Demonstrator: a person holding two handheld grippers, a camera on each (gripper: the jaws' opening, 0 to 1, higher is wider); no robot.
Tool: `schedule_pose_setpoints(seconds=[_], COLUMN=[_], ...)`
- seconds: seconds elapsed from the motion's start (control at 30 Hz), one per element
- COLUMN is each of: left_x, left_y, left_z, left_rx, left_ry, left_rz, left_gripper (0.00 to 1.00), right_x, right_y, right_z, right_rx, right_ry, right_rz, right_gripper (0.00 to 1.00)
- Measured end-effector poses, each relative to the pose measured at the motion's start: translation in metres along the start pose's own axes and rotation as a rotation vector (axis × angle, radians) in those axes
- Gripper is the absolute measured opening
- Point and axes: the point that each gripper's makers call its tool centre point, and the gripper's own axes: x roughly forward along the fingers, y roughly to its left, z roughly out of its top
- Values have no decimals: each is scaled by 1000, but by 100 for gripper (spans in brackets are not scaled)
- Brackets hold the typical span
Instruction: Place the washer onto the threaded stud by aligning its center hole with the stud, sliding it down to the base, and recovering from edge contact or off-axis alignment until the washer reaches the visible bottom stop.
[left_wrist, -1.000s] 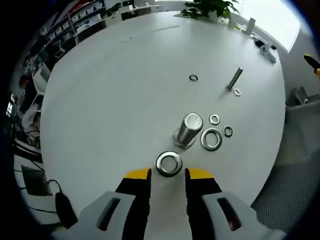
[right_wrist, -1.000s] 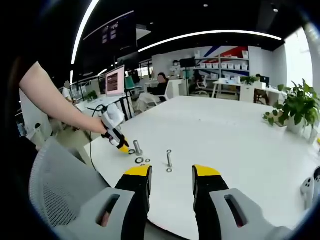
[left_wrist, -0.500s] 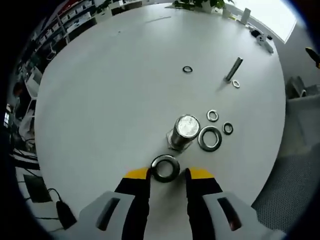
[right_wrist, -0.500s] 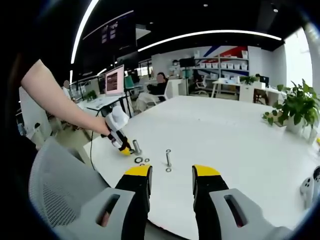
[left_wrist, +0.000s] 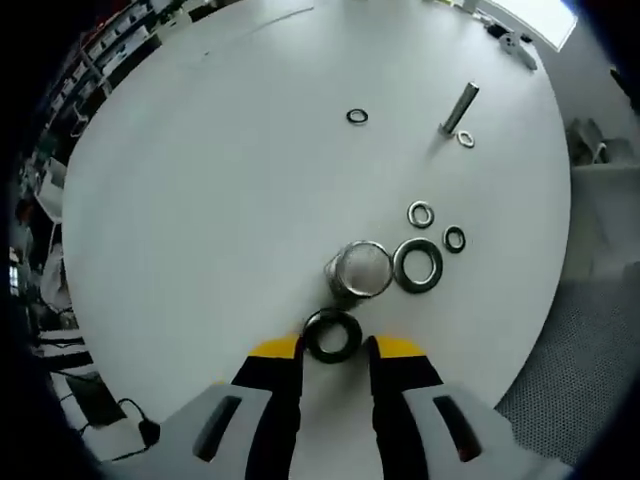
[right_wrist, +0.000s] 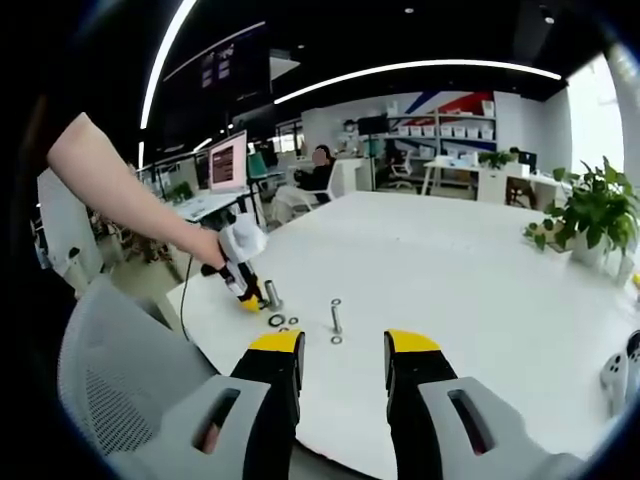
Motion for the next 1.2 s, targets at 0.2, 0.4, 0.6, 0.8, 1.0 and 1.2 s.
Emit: schedule_pose_setpoints(seconds=[0.2, 0.4, 0.6, 0.8, 1.0, 1.2], left_x=[1, 0, 0, 0, 0, 2], left_y=[-1, 0, -1, 1, 0, -1], left_z=[-1, -1, 0, 2, 3, 3], left_rx=[18, 13, -45, -84, -134, -80], left_ry=[30, 25, 18, 1, -25, -8], left_rz=[-1, -8, -16, -25, -41, 17], left_gripper=[25, 25, 25, 26, 27, 26], right_x=[0, 0, 0, 0, 0, 0], right_y=[0, 0, 0, -1, -1, -1], right_z=[0, 0, 0, 1, 1, 1], right_rx=[-2, -1, -2, -2, -1, 2], right_ry=[1, -1, 0, -2, -3, -2], right_rz=[0, 0, 0, -2, -3, -3], right_gripper=[34, 34, 34, 34, 34, 34])
